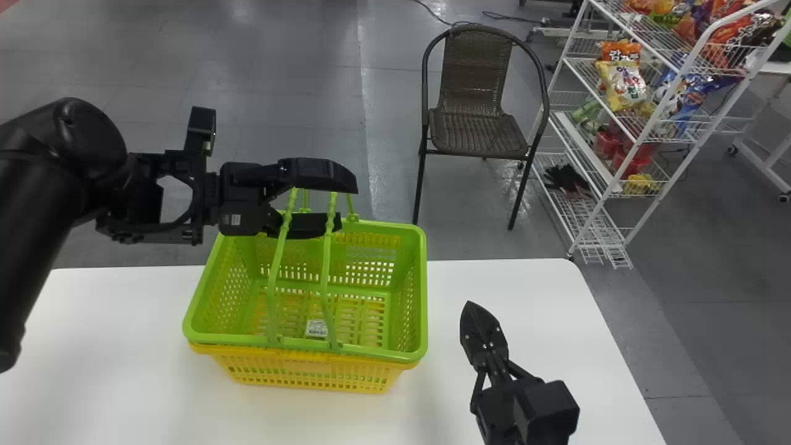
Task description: Grasp handle with right gripper to insert into left gripper then lift and swing left to center
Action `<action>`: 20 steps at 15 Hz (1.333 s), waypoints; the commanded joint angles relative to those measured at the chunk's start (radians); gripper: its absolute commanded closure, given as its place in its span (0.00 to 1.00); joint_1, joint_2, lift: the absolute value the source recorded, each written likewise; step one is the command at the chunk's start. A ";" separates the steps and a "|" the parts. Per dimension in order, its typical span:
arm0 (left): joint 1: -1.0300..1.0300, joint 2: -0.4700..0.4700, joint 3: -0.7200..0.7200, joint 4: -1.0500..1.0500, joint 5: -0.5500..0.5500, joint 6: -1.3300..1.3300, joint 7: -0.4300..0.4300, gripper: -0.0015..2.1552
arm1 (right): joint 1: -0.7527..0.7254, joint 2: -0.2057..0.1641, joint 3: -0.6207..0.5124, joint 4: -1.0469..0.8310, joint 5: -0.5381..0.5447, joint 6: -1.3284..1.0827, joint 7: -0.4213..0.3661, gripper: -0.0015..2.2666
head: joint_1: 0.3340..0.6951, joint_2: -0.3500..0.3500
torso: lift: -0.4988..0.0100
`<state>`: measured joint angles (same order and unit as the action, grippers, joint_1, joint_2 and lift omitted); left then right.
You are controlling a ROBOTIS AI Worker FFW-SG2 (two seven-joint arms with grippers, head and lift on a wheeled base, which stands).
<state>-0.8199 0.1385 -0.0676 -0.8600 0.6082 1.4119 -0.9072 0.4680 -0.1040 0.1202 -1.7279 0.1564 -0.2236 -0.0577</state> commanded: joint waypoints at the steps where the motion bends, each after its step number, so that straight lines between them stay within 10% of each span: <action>1: -0.038 0.000 0.000 0.030 0.002 0.045 0.001 0.08 | 0.054 -0.002 -0.028 -0.015 -0.021 -0.062 0.001 0.90 | 1.00 0.28 | 0.98; 20: -0.341 0.030 0.006 0.216 0.163 0.159 0.109 0.08 | 0.113 0.009 -0.086 0.057 -0.086 -0.213 0.004 0.90 | 1.00 0.20 | 0.98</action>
<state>-1.1409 0.1623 -0.0614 -0.6558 0.7502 1.5671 -0.8018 0.5813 -0.0952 0.0337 -1.6737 0.0705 -0.4341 -0.0537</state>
